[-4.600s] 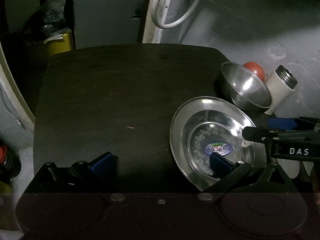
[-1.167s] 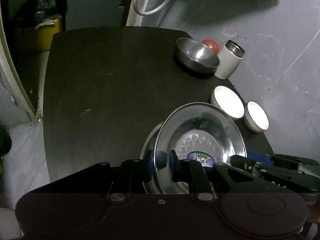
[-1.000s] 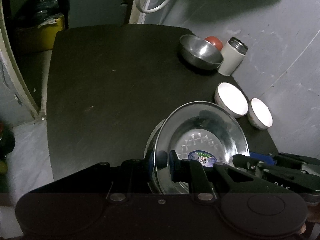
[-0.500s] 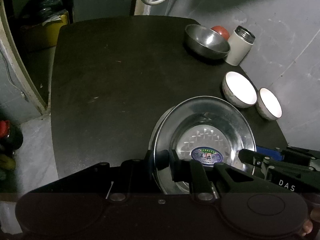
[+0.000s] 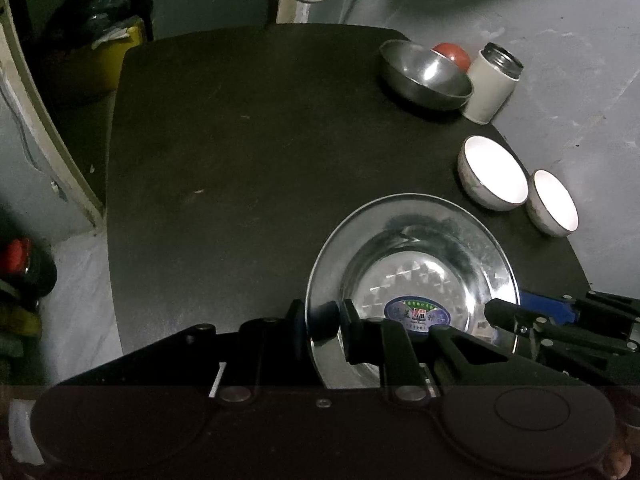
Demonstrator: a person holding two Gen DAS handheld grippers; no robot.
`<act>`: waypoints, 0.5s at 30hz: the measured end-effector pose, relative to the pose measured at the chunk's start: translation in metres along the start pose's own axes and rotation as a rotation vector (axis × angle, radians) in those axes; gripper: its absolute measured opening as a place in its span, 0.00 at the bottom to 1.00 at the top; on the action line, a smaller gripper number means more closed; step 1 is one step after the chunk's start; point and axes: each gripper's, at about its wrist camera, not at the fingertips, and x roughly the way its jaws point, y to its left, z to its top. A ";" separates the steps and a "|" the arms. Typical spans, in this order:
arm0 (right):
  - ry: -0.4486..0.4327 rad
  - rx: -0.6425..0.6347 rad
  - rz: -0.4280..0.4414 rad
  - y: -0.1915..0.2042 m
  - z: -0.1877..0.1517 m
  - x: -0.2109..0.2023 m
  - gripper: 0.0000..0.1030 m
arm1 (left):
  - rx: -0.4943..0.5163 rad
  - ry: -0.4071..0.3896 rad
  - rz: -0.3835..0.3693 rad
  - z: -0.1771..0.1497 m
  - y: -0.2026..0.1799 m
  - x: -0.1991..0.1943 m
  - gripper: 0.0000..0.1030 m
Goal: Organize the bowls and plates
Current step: 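Carry the labelled plate with both grippers and lower it onto the plate stack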
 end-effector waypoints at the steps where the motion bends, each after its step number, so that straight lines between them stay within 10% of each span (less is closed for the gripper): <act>1: 0.000 -0.001 0.000 0.000 0.000 0.000 0.25 | -0.001 0.001 0.001 0.000 0.000 0.000 0.19; 15: -0.001 0.001 0.000 0.000 0.002 0.002 0.25 | -0.008 0.010 0.009 0.000 -0.001 0.009 0.20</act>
